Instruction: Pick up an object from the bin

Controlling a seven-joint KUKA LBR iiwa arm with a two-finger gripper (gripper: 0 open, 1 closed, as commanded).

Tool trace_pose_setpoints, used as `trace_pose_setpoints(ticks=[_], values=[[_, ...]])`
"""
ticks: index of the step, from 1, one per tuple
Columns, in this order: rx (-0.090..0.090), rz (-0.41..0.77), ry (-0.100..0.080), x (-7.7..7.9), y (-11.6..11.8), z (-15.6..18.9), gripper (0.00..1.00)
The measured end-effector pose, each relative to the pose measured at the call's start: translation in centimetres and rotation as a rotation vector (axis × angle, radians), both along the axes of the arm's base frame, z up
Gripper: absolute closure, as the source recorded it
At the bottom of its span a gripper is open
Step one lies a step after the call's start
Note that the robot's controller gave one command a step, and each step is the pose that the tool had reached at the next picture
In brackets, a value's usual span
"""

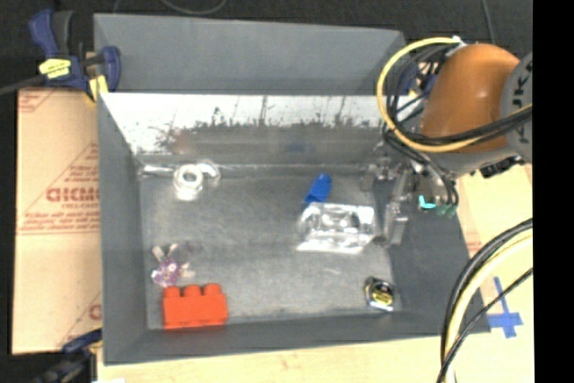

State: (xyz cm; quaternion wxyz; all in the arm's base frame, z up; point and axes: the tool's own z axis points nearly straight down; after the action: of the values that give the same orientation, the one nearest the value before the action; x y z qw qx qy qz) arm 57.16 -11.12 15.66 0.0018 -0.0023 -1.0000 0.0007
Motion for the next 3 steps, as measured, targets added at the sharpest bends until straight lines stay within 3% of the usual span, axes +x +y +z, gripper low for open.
trace_pose_setpoints(ticks=[1, 2, 3], values=[[0.002, -0.024, -0.004, -0.7, 1.3, -8.9, 0.0], [0.002, -0.074, -0.009, -2.2, 1.4, -5.4, 0.0], [-0.002, -0.014, -0.01, -0.9, 0.4, -5.6, 0.0]])
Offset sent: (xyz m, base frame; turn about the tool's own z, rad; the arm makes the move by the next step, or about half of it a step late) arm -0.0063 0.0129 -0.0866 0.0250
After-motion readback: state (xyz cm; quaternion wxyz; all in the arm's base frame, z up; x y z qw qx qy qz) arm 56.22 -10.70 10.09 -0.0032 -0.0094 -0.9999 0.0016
